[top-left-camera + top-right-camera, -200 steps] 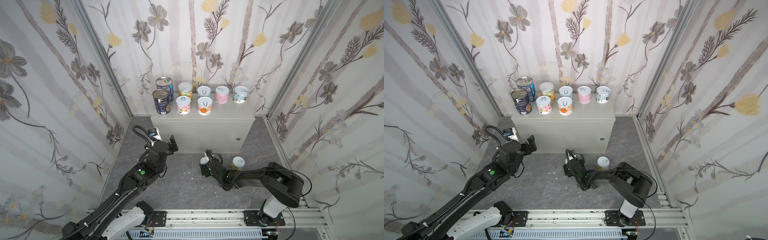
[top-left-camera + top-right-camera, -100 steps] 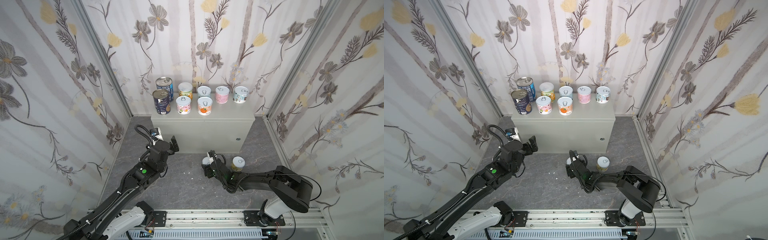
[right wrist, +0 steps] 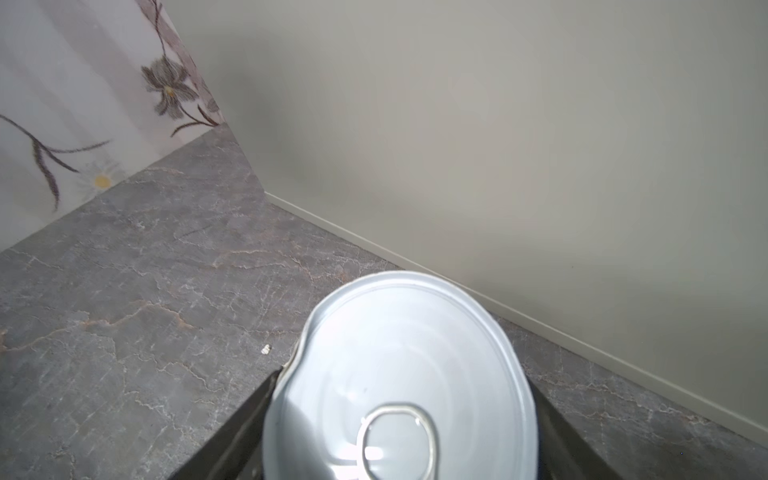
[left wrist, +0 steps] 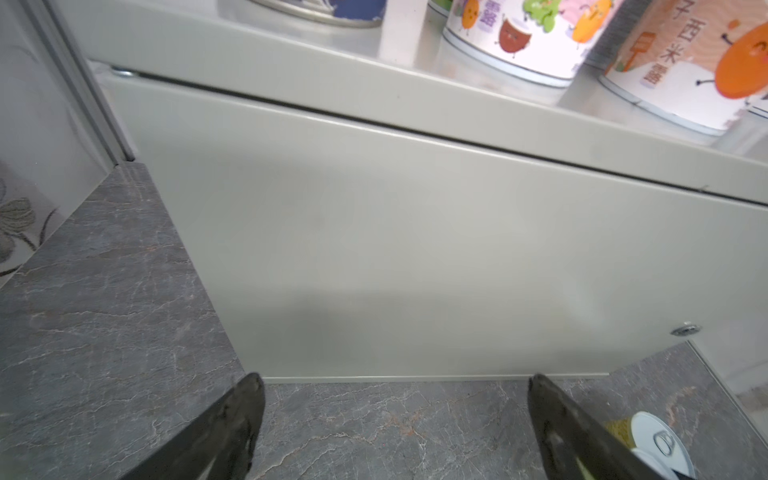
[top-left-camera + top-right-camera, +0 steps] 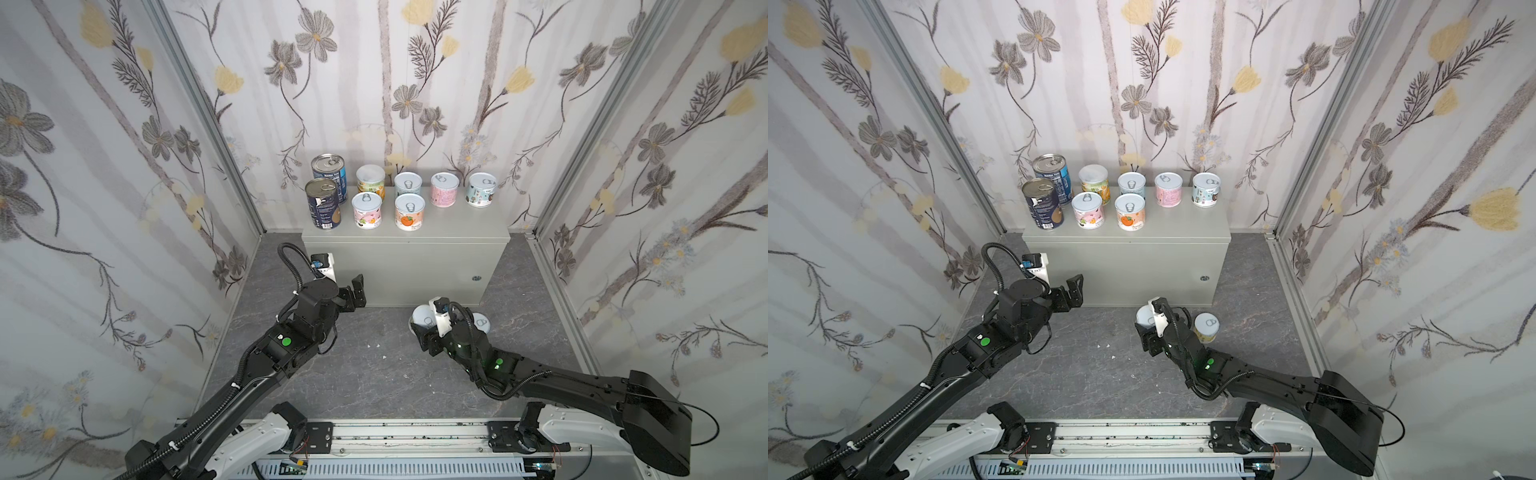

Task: Place and organize the canned foods onto the counter
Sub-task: 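Lift the held can off the floor with the right gripper, then raise the held can up over the cabinet top with the right gripper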

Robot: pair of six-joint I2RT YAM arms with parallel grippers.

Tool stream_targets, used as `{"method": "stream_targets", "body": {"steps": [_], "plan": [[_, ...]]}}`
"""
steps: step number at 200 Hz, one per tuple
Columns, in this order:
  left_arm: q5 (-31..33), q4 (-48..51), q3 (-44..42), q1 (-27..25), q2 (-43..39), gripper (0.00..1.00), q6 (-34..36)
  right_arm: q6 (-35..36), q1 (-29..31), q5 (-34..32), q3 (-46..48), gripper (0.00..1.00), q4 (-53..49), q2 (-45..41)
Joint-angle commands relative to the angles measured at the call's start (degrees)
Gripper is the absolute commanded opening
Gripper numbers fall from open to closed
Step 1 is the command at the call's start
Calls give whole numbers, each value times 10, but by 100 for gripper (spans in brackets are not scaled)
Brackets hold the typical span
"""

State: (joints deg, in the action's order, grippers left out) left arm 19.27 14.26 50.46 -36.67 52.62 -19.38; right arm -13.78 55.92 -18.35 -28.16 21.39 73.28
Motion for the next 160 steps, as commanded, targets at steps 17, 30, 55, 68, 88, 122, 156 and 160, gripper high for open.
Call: {"method": "stream_targets", "body": {"steps": [17,30,55,68,88,122,156,160], "plan": [[-133,-26,3,0,-14,100,41,32,0,7,-16,53,-41,-73],[-163,-34,5,0,-16,100,48,40,0,6,-23,53,-61,-97],[-208,-43,9,-1,-12,100,56,53,0,0,-35,52,-89,-138],[-223,-47,12,-1,-6,100,56,57,-1,-9,-41,52,-100,-155],[-248,-59,14,-2,1,100,56,65,-3,-10,-56,51,-119,-177],[-274,-74,20,-6,17,100,55,78,-4,-14,-95,51,-162,-197],[-262,-81,19,-10,23,100,54,82,-8,-12,-134,49,-203,-214],[-260,-82,19,-11,23,100,53,82,-9,-10,-141,49,-209,-216]]}}
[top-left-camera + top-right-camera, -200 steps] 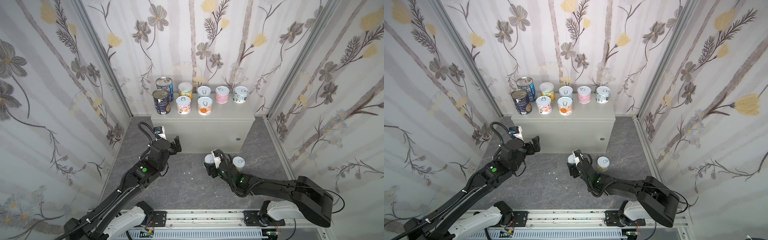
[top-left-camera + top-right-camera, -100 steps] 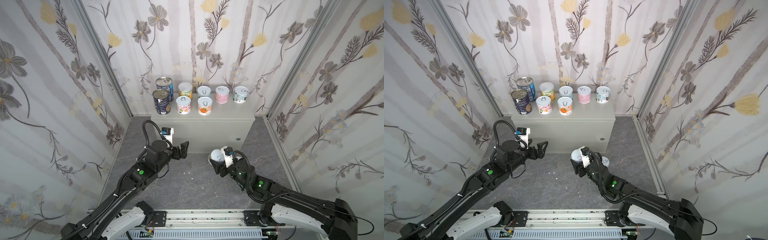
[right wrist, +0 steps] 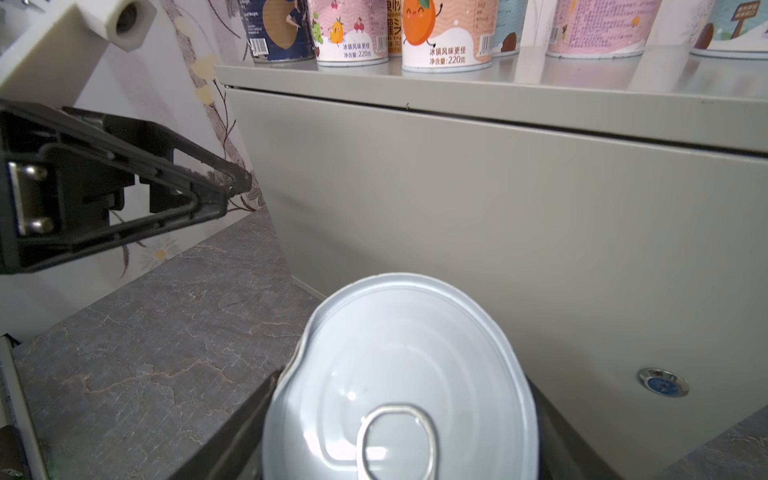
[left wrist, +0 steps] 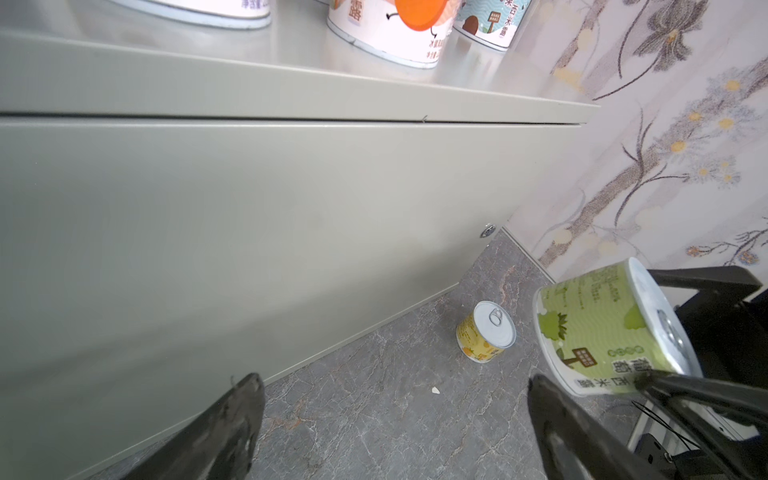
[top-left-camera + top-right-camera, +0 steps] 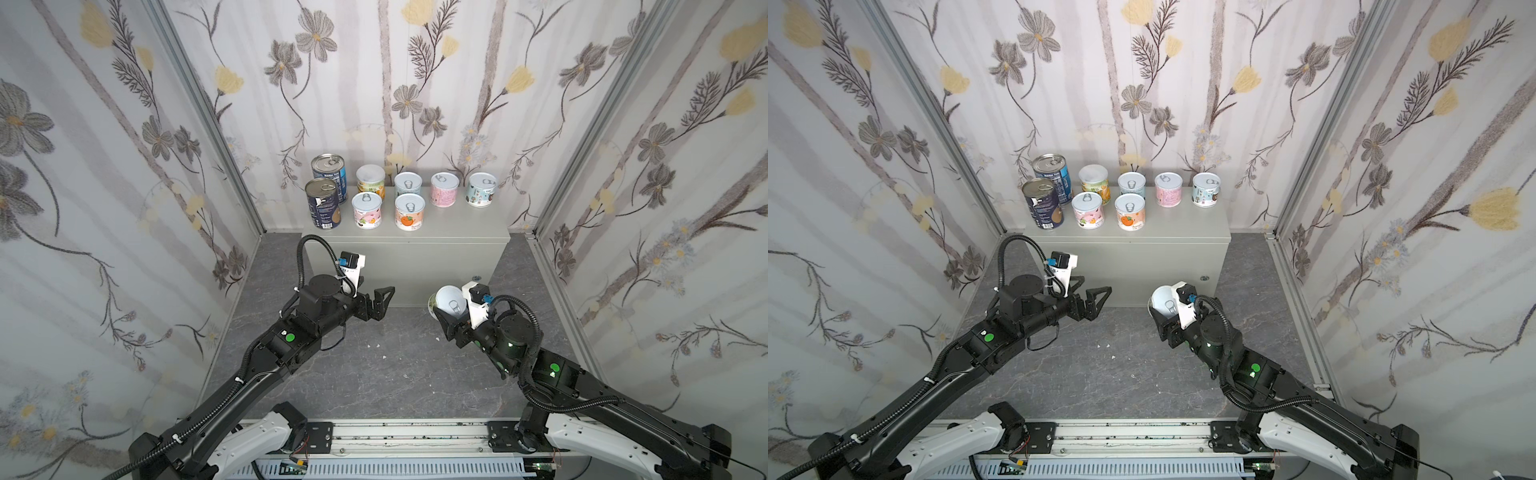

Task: Place and organize the canned foods onto the counter
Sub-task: 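Raise the held can up over the cabinet top with the right gripper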

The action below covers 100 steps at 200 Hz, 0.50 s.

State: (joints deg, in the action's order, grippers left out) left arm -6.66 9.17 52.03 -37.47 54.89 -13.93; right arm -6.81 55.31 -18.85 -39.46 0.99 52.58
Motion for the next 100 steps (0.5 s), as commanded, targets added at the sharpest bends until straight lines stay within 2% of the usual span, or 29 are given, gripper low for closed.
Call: {"method": "stream_targets", "body": {"steps": [1,46,94,100], "plan": [[0,-30,3,-3,0,100,-1,12,-4,-5,-28,49,-6,-9],[32,-49,-21,-3,-32,100,-3,41,-25,5,-105,46,-53,-13],[65,-44,-32,-3,-50,100,1,83,-74,36,-159,46,-65,0],[65,-44,-31,-3,-50,100,1,84,-97,40,-164,46,-65,5]]}}
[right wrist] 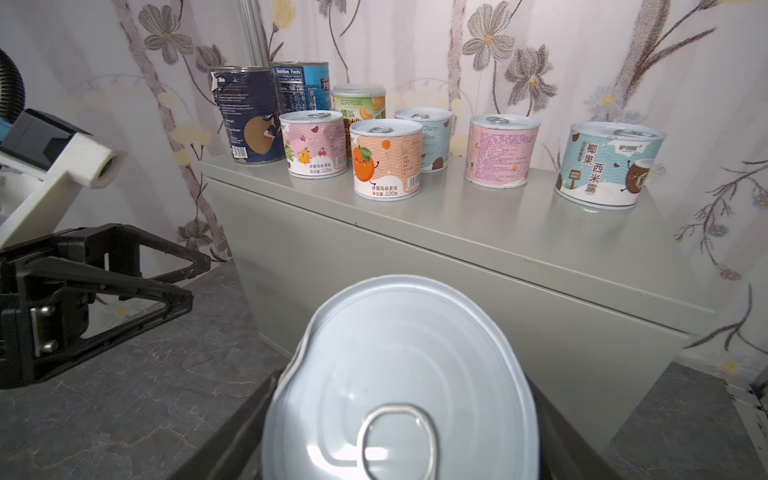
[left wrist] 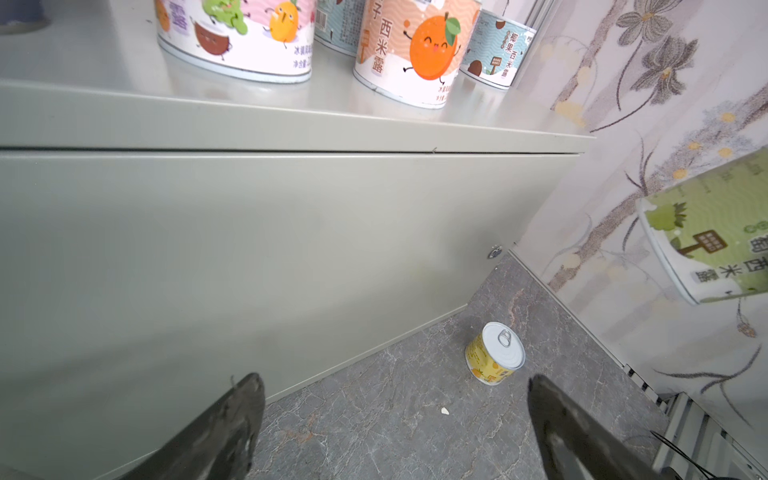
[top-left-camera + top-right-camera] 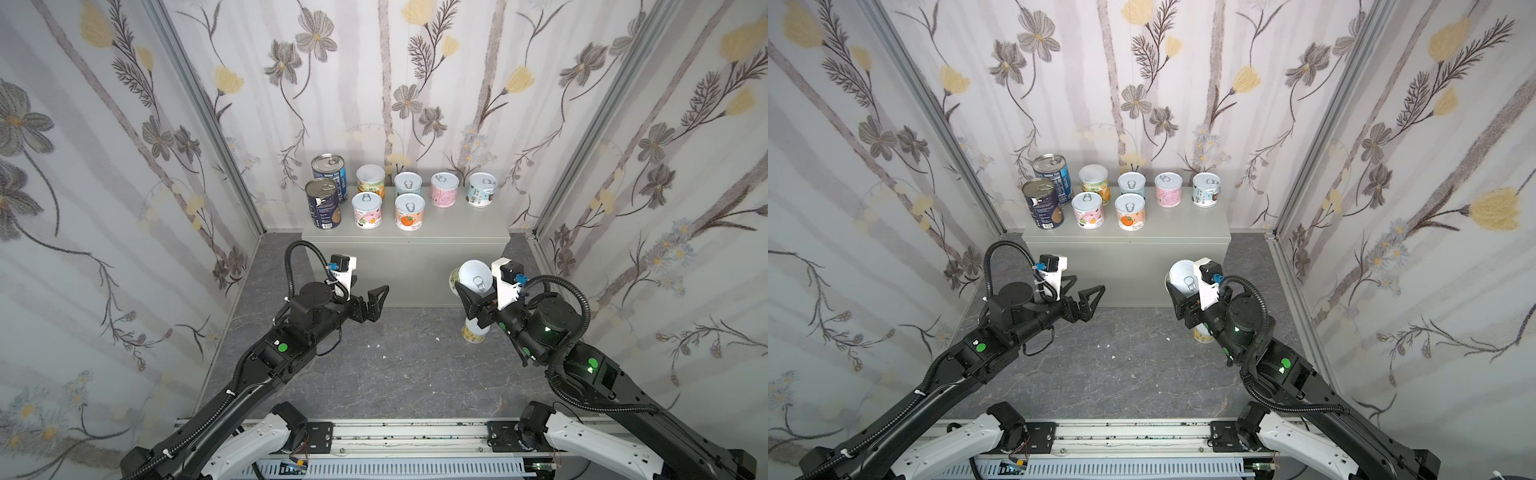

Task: Place and organize the canned foods onto the counter
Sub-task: 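Raise the held can up over the cabinet top with the right gripper, then lower the held can onto the cabinet top beside the light blue can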

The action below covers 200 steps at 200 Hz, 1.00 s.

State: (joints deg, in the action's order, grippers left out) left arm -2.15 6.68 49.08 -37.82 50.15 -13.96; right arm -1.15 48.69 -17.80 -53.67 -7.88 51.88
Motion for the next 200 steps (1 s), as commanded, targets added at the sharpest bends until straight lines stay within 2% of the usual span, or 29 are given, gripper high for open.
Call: {"method": "stream_targets", "body": {"steps": [1,105,200], "plan": [[20,-18,-2,0,-3,100,2,27,-32,29,-23,47,23,12],[35,7,3,0,-7,100,13,25,-182,186,-220,46,-81,166],[57,-25,-38,0,-33,100,43,42,-227,230,-413,46,-173,329]]}}
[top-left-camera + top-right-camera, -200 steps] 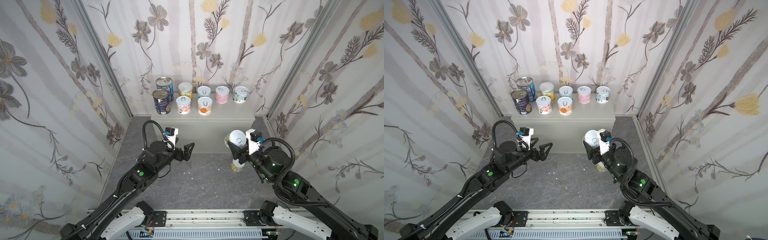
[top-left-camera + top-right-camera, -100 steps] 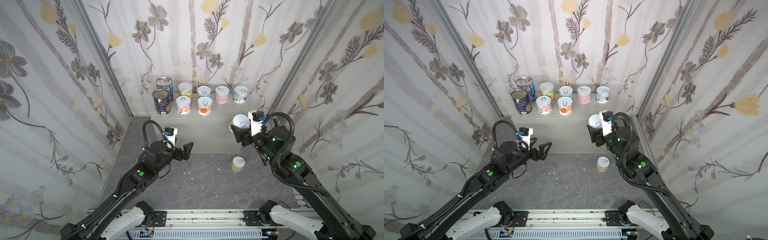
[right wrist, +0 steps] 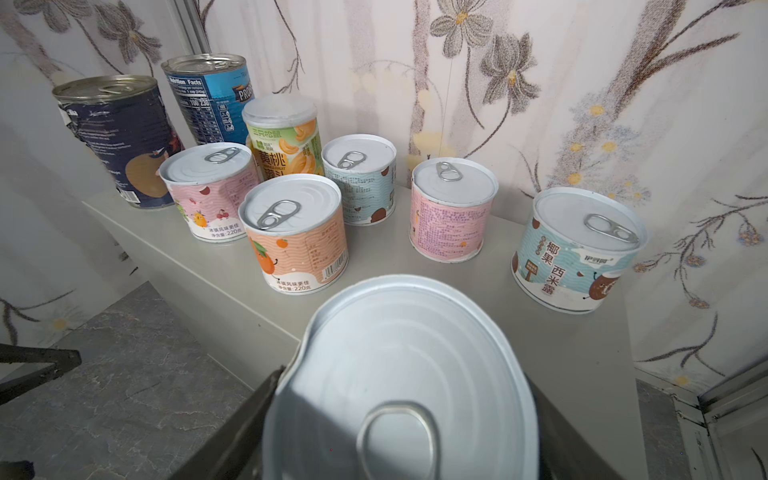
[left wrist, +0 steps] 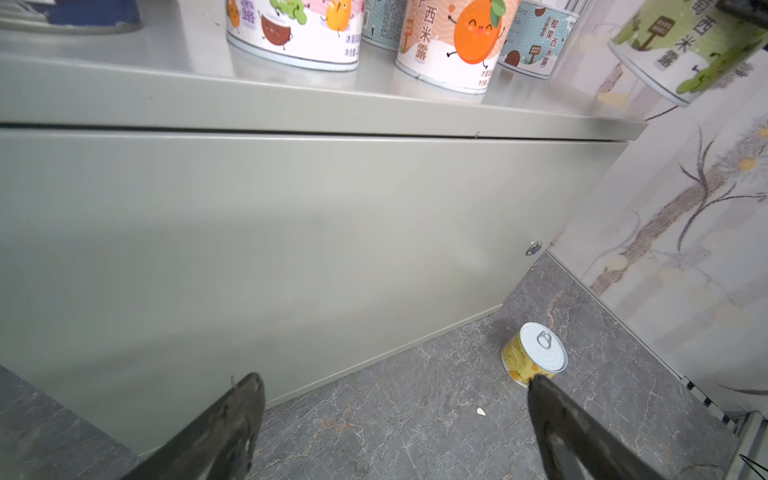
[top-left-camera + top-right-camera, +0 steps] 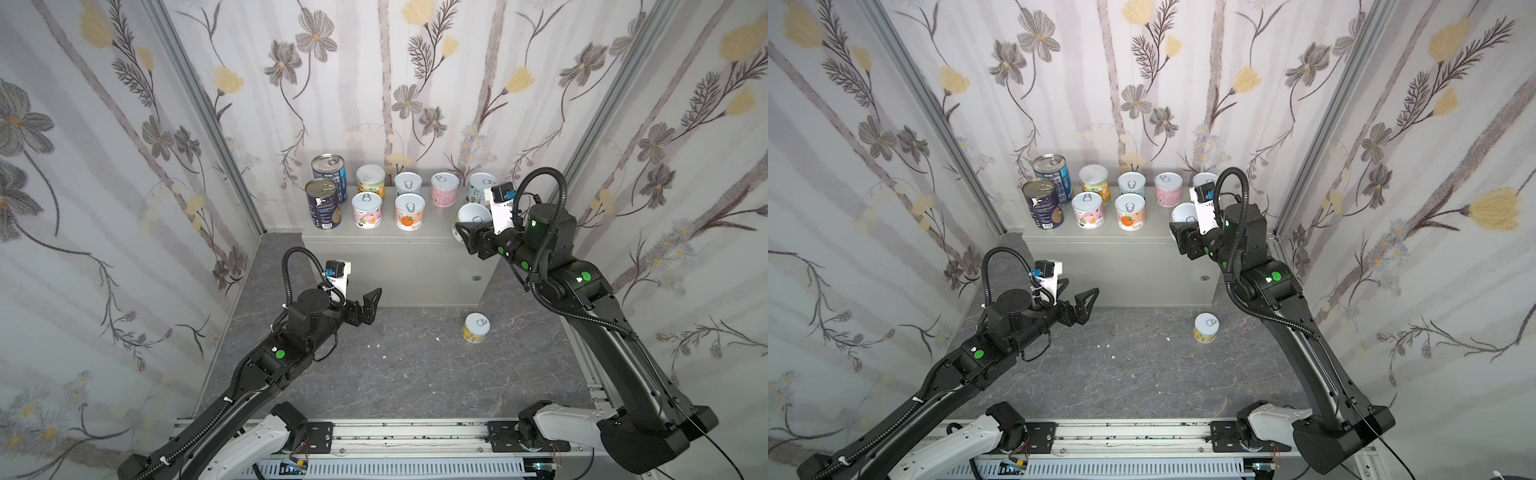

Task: Place and organize the canned foods onto the counter
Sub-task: 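Lower the held can onto the cabinet top beside the light blue can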

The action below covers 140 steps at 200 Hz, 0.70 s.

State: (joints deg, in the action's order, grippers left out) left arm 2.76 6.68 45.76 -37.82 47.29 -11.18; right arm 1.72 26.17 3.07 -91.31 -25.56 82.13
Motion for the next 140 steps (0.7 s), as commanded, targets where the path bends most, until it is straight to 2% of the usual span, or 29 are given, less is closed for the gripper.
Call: {"method": "stream_targets", "body": {"steps": [1,78,140], "plan": [[7,-25,-5,0,-5,100,16,13,-2,22,-39,46,3,29],[45,-47,-32,0,-18,100,24,6,-4,24,-143,47,-52,130],[68,-55,-31,0,-14,100,25,6,-4,38,-193,47,-80,176]]}}
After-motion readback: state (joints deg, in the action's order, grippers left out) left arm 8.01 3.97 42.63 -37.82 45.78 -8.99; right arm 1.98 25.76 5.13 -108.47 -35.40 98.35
